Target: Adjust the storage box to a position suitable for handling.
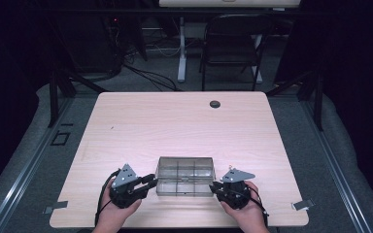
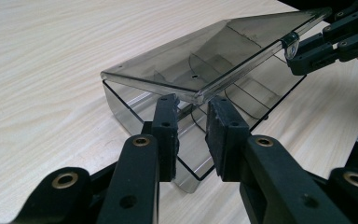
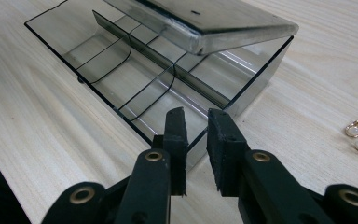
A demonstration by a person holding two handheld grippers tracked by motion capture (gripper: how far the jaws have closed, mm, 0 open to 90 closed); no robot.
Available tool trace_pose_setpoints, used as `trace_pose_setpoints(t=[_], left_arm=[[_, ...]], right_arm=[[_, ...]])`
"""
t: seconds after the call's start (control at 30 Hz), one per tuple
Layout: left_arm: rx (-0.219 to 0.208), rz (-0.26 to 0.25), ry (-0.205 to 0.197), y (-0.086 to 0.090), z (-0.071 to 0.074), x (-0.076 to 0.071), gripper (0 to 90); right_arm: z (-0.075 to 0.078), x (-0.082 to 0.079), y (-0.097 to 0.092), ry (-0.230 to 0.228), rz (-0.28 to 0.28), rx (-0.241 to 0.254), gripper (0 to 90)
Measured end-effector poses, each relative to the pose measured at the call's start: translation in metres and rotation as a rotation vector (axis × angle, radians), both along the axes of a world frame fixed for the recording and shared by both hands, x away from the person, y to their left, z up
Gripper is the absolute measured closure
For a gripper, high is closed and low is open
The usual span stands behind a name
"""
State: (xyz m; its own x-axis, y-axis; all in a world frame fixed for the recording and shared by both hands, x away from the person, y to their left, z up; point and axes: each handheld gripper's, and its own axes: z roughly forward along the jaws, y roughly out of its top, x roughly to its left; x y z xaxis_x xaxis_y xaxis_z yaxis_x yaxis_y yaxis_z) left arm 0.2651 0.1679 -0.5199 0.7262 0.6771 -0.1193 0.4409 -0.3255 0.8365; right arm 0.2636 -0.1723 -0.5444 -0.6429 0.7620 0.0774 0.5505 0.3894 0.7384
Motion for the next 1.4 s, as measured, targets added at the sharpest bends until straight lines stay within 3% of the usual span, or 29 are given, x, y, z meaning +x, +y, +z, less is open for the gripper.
trace_pose_setpoints(t=[0.27, 1.4], left_arm=[[-0.044, 0.004, -0.002, 0.002, 0.005, 0.007, 73.3], [-0.065, 0.073, -0.059, -0.007, 0.032, 0.042, 74.3]], right_arm=[[0.000, 0.000, 0.000, -0.004, -0.002, 0.001, 78.3], [-0.001, 0.006, -0.002, -0.001, -0.011, 0.014, 79.3]])
